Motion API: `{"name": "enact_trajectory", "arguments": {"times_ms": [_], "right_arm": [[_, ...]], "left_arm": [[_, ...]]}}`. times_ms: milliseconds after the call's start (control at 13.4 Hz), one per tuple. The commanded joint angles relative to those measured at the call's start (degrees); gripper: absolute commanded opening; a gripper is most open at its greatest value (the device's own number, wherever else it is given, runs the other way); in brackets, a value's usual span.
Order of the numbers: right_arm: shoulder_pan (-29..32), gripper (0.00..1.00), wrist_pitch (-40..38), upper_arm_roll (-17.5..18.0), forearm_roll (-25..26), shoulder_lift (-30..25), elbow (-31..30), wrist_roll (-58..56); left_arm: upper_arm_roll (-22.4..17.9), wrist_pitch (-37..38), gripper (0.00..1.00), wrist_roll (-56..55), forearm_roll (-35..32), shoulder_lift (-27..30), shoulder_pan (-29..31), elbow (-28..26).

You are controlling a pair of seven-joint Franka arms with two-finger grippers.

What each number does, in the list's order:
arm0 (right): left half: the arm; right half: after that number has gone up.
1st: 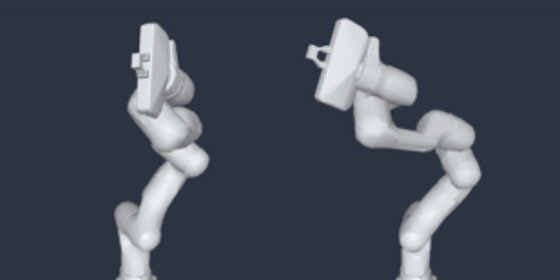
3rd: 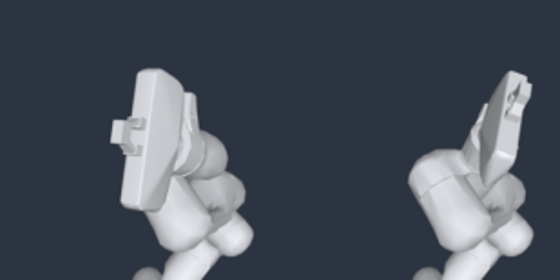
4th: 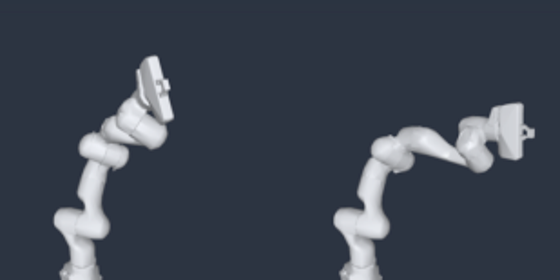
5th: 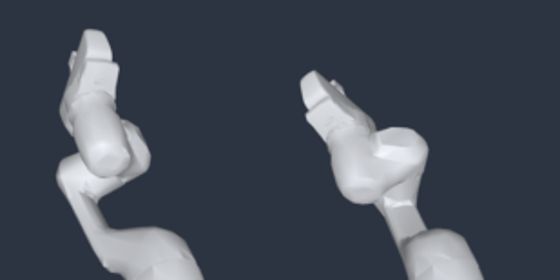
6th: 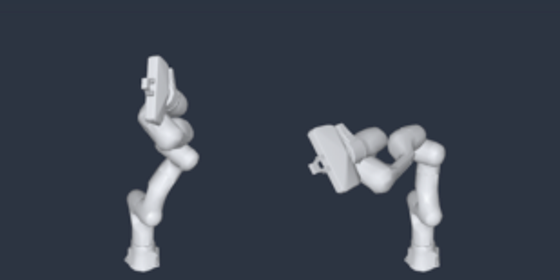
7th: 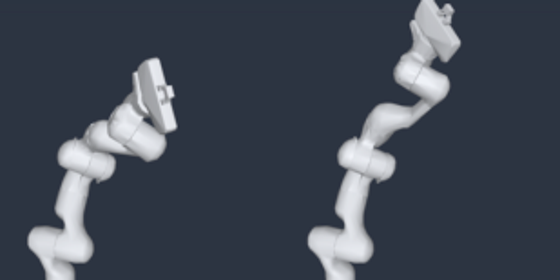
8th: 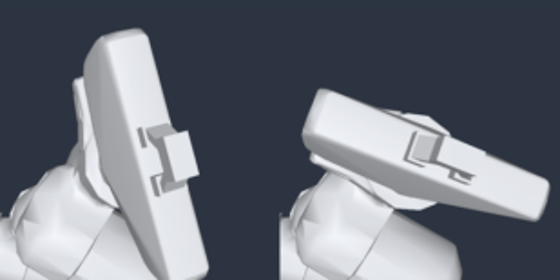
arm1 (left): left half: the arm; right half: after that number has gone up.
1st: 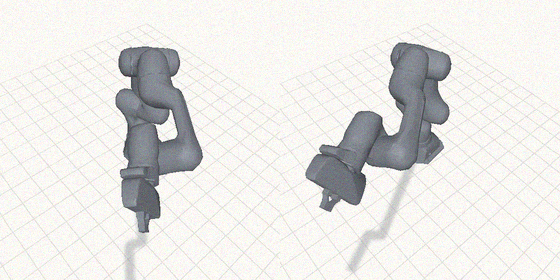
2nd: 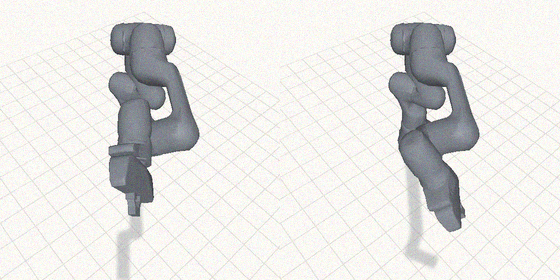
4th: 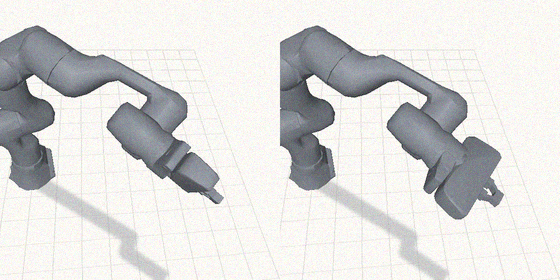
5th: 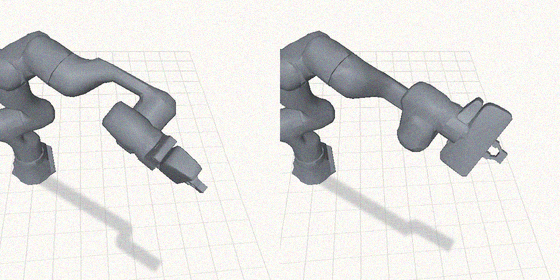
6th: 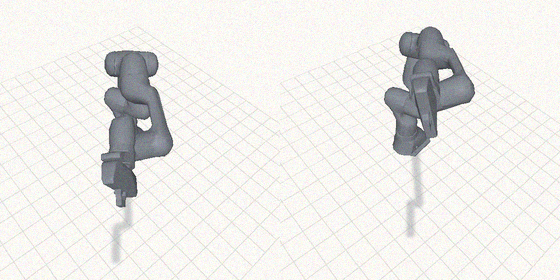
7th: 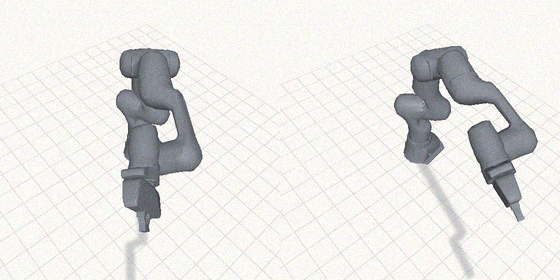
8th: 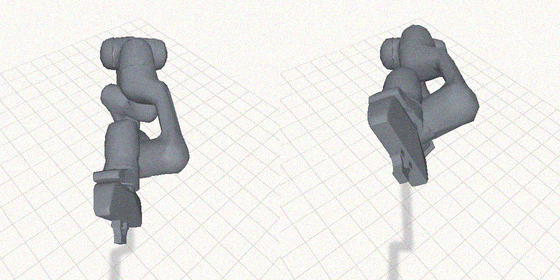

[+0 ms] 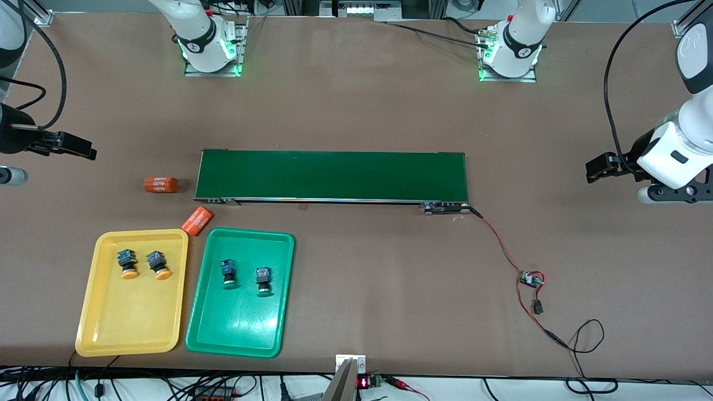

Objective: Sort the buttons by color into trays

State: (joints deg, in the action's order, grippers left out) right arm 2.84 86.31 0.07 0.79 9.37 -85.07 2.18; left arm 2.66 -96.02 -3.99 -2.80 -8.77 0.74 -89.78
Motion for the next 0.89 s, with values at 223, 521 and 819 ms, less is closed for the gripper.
{"name": "enact_trajectory", "arguments": {"times_ms": [223, 521, 819], "right_arm": [[0.9, 1.0, 0.6, 0.5, -1.1, -0.8, -1.1, 0.6], [0.9, 1.0, 0.7, 0.5, -1.1, -0.8, -1.1, 0.6], [0.9, 1.0, 0.7, 0.5, -1.1, -0.8, -1.1, 0.6]], "left_arm": [[-0.1, 0.0, 1.0, 1.2, -0.6, -0.4, 0.6, 1.2], [-0.1, 0.2, 1.0, 1.3, -0.7, -0.3, 0.7, 1.2], [-0.1, 0.3, 1.0, 1.2, -0.8, -0.2, 0.7, 1.1]]}}
